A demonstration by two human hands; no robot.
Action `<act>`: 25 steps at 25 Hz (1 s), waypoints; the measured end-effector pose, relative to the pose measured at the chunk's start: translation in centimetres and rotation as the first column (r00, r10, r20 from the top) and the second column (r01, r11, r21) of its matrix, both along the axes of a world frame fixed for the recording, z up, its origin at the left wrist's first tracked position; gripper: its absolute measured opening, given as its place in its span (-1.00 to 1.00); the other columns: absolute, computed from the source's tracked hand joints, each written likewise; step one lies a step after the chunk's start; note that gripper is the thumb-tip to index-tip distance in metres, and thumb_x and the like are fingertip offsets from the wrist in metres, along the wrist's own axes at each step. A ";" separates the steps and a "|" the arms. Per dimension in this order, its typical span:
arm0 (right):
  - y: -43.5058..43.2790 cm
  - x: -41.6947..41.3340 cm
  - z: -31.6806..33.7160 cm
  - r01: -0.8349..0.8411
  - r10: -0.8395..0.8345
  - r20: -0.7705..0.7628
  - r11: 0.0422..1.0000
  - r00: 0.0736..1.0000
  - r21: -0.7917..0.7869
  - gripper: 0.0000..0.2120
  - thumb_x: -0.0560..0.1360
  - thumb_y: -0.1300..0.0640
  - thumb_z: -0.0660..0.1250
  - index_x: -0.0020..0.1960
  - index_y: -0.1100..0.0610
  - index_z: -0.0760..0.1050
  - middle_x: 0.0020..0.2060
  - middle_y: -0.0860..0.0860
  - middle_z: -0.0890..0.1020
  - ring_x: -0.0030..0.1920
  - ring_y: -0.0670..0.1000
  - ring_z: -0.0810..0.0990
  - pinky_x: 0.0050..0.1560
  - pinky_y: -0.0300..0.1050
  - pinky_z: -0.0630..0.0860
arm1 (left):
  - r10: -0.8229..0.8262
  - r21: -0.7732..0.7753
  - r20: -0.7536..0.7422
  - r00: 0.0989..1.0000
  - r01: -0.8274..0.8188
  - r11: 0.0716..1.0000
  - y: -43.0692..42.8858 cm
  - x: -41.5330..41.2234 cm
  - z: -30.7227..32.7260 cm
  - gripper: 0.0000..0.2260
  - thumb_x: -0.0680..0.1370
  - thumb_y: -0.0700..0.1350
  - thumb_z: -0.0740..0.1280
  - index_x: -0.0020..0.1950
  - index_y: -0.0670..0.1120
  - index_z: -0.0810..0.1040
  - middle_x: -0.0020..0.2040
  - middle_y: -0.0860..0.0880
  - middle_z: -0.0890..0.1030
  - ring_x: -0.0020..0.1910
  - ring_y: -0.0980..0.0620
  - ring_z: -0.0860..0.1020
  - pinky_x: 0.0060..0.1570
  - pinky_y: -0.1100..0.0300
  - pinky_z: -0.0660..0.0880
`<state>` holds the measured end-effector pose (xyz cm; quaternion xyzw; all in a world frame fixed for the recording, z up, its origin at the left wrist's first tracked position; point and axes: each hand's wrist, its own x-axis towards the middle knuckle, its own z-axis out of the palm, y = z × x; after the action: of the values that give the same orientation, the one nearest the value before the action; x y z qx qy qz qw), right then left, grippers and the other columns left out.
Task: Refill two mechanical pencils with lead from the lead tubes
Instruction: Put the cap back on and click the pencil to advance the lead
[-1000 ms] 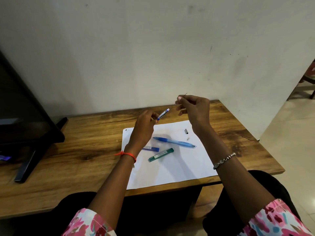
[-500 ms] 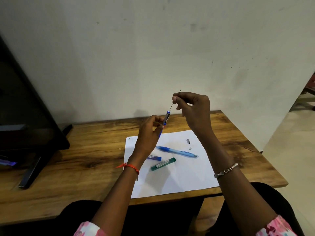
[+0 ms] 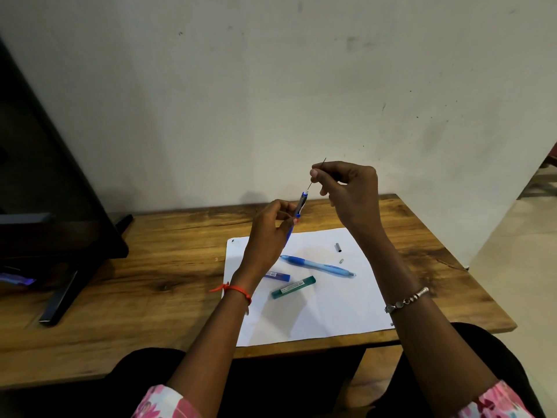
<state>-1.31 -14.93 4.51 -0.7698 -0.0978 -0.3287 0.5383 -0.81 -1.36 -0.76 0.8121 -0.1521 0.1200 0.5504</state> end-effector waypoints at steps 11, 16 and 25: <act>0.0 -0.1 0.0 -0.013 0.012 -0.039 1.000 0.999 -0.018 -0.83 0.46 0.22 0.37 0.01 0.27 0.62 -0.21 0.02 0.64 -0.39 -0.31 0.53 -0.45 -0.50 0.38 | 0.009 0.023 -0.002 1.000 -0.009 1.000 -0.2 0.0 0.1 -0.89 0.51 -0.27 0.28 0.03 -0.21 0.49 -0.05 0.00 0.53 -0.08 0.11 0.50 -0.12 0.42 0.43; 0.0 0.2 -0.1 -0.041 0.028 -0.140 0.995 0.990 -0.089 -0.82 0.44 0.20 0.39 0.01 0.25 0.63 -0.10 0.09 0.67 -0.31 -0.20 0.51 -0.29 -0.49 0.43 | 0.018 0.025 -0.012 1.000 -0.018 1.000 -0.3 -0.1 0.4 -0.85 0.51 -0.27 0.29 0.06 -0.24 0.49 -0.02 -0.04 0.55 -0.06 0.09 0.50 -0.10 0.36 0.45; -1.2 0.5 0.0 -0.061 0.064 -0.250 0.998 0.966 0.018 -0.78 0.48 0.09 0.34 -0.06 0.25 0.63 -0.39 0.05 0.56 -0.51 -0.14 0.43 -0.50 -0.38 0.34 | 0.012 0.007 -0.016 1.000 -0.012 1.000 0.0 -0.1 0.3 -0.89 0.50 -0.28 0.29 0.02 -0.16 0.49 -0.07 0.04 0.53 -0.15 0.20 0.51 -0.15 0.44 0.43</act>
<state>-0.82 -16.13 4.48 -0.7991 -0.0516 -0.2121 0.5602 -0.86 -1.38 -0.46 0.8158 -0.1433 0.1164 0.5481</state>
